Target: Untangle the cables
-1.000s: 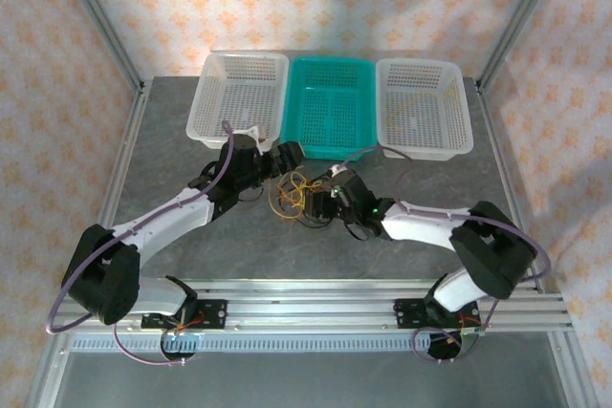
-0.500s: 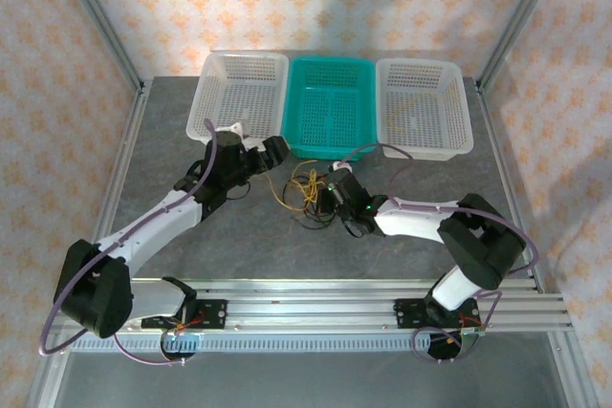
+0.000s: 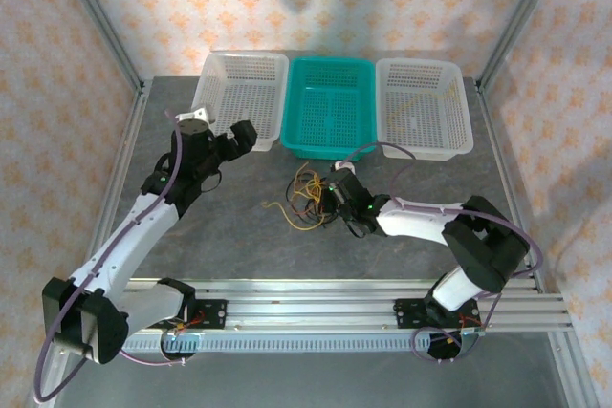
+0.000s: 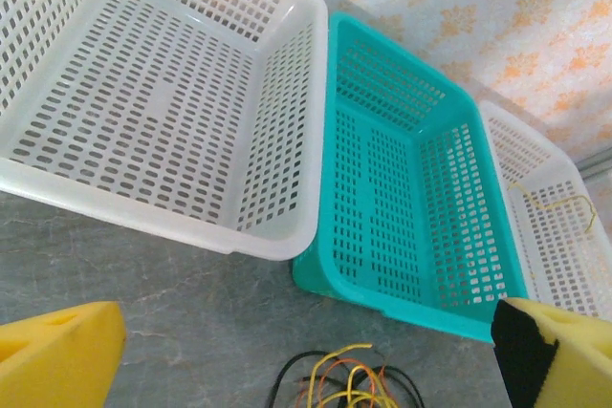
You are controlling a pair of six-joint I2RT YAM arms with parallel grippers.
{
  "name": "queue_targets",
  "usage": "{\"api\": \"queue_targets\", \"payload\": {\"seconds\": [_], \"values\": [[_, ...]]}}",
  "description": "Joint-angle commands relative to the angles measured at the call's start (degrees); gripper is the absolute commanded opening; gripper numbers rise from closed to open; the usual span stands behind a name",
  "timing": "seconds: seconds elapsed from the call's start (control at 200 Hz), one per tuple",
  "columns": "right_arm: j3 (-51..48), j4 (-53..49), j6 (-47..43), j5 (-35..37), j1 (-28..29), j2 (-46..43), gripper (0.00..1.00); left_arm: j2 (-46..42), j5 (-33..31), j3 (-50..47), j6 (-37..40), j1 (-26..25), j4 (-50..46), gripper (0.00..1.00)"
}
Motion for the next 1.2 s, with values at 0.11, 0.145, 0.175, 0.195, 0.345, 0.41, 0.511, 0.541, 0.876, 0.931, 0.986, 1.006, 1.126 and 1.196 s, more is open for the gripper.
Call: {"api": "queue_targets", "payload": {"seconds": [0.11,0.145,0.175,0.195,0.345,0.41,0.511,0.541,0.876,0.931,0.986,1.006,1.126,1.196], "values": [[1.5,-1.5,2.9,-0.3,-0.5,-2.3,0.0,-1.9,7.7,-10.4,0.1,-0.6,2.2,0.99],[1.7,-1.6,3.8,-0.6,-0.7,-2.7,0.0,-2.1,8.5,-12.3,-0.2,-1.4,3.7,0.99],[1.7,-1.7,4.5,-1.0,-1.0,-3.0,0.0,-2.2,8.7,-13.5,-0.2,-2.3,4.8,0.99],[1.7,-1.6,5.0,-1.3,-1.1,-3.3,0.0,-2.1,8.7,-14.2,-0.2,-2.9,5.5,0.99],[2.0,-2.1,7.9,-4.0,-3.0,-4.3,0.0,-0.4,6.4,-16.7,2.1,-8.4,6.9,0.99],[1.9,-2.2,9.3,-6.0,-4.2,-4.6,0.0,0.4,5.0,-18.1,1.9,-9.2,7.8,0.99],[1.7,-2.0,11.9,-9.6,-5.9,-4.7,0.0,1.6,6.3,-20.2,0.8,-9.4,11.9,0.99],[1.8,-2.3,12.7,-10.0,-6.1,-4.7,0.0,1.9,6.7,-20.8,0.5,-9.6,13.5,0.99],[1.5,-3.9,15.9,-9.2,-7.1,-4.0,0.0,8.9,6.6,-19.8,3.7,-15.5,12.9,0.92],[1.4,-3.5,16.1,-9.4,-7.2,-4.0,0.0,9.2,4.6,-20.5,3.5,-16.3,11.8,0.9],[1.4,-3.3,16.1,-9.5,-7.2,-3.9,0.0,9.4,2.9,-21.2,3.4,-17.1,11.4,0.88],[1.4,-3.3,16.1,-9.5,-7.2,-3.8,0.0,9.5,2.5,-21.3,3.4,-17.5,11.3,0.88],[1.3,-3.3,16.2,-9.7,-7.2,-3.7,0.0,10.2,-0.7,-21.1,3.4,-20.1,10.8,0.84],[1.1,-3.2,16.2,-9.8,-7.2,-3.8,0.0,11.4,-3.0,-20.1,3.8,-21.8,9.6,0.8]]}}
